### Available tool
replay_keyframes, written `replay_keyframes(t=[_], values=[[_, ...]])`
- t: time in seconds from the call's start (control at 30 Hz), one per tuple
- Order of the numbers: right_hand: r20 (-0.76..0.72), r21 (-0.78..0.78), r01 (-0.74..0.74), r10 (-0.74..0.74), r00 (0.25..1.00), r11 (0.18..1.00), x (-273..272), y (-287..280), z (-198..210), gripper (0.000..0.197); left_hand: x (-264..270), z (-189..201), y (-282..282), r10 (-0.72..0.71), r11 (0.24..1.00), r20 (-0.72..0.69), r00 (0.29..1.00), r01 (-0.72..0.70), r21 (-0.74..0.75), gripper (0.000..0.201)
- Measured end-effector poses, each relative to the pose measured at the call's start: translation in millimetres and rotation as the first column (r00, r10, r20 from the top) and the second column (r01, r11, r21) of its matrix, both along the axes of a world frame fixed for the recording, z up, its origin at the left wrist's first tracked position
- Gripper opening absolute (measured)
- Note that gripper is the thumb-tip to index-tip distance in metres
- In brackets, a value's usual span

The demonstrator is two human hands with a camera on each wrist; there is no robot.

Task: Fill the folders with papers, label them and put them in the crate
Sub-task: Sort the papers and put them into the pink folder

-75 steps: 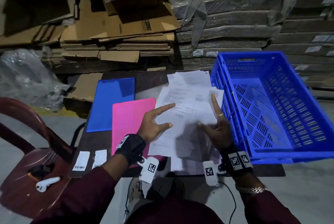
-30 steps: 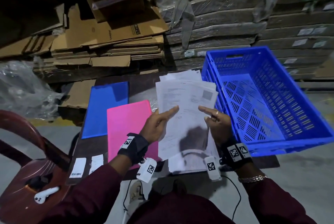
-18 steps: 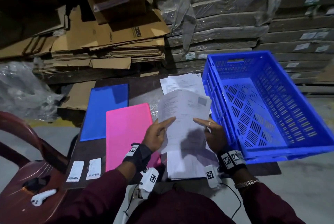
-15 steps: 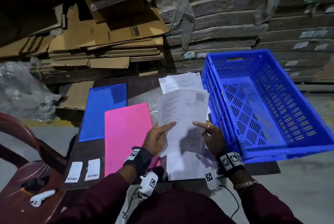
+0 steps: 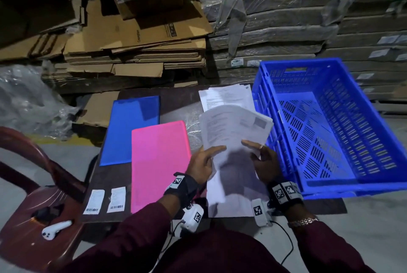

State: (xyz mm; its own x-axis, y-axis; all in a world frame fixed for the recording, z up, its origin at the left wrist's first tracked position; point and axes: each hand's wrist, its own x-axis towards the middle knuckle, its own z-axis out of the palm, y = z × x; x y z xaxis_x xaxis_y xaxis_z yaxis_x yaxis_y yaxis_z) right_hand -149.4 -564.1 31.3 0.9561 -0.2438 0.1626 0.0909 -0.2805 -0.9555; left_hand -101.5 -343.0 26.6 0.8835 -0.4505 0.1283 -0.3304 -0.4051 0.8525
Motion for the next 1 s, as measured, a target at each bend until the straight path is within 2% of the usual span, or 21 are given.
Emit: replay_keyframes(t=[0.07,0.13,0.33,0.43,0.47,0.53,0.57,0.63,0.77,0.9,1.0], values=[[-0.033,-0.055,0.008,-0.010,0.999,0.998,3,-2,7,0.051,3,11,-6,0.001,1.000,0.036,0.999,0.000,-0.016,0.072],[0.019,-0.081,-0.008,0.010,1.000,0.997,2,-3,13,0.051,5,17,-6,0.006,1.000,0.068,0.998,-0.004,-0.029,0.067],[-0.008,-0.152,-0.058,0.057,0.998,0.987,8,-8,11,0.062,17,7,14,0.005,0.994,0.041,0.999,-0.009,0.105,0.061],[0.077,-0.223,-0.073,0.093,0.993,0.972,14,-13,26,0.054,27,34,17,0.040,0.999,0.040,0.998,-0.040,0.000,0.061],[0.058,-0.171,-0.095,0.106,0.993,0.981,16,-13,34,0.055,30,45,19,0.055,0.997,0.028,0.998,-0.053,-0.061,0.060],[0.004,0.058,-0.150,0.150,0.989,0.987,17,-8,49,0.057,35,64,25,0.078,0.983,-0.015,0.997,-0.079,-0.166,0.057],[-0.006,0.164,-0.164,0.167,0.986,0.973,18,-6,55,0.057,37,72,29,0.087,0.975,-0.036,0.996,-0.092,-0.200,0.055],[-0.021,0.274,-0.197,0.210,0.977,0.941,19,-1,64,0.058,42,85,37,0.092,0.962,-0.094,0.991,-0.113,-0.249,0.053],[-0.061,0.289,-0.259,0.288,0.956,0.922,26,6,69,0.064,48,89,52,0.072,0.955,-0.190,0.979,-0.123,-0.269,0.056],[-0.107,0.323,-0.267,0.316,0.943,0.908,35,11,70,0.069,55,74,62,0.060,0.958,-0.269,0.961,-0.131,-0.256,0.073],[-0.126,0.278,-0.222,0.265,0.956,0.935,38,10,65,0.071,54,53,70,0.129,0.933,-0.412,0.902,-0.251,-0.259,0.082]])
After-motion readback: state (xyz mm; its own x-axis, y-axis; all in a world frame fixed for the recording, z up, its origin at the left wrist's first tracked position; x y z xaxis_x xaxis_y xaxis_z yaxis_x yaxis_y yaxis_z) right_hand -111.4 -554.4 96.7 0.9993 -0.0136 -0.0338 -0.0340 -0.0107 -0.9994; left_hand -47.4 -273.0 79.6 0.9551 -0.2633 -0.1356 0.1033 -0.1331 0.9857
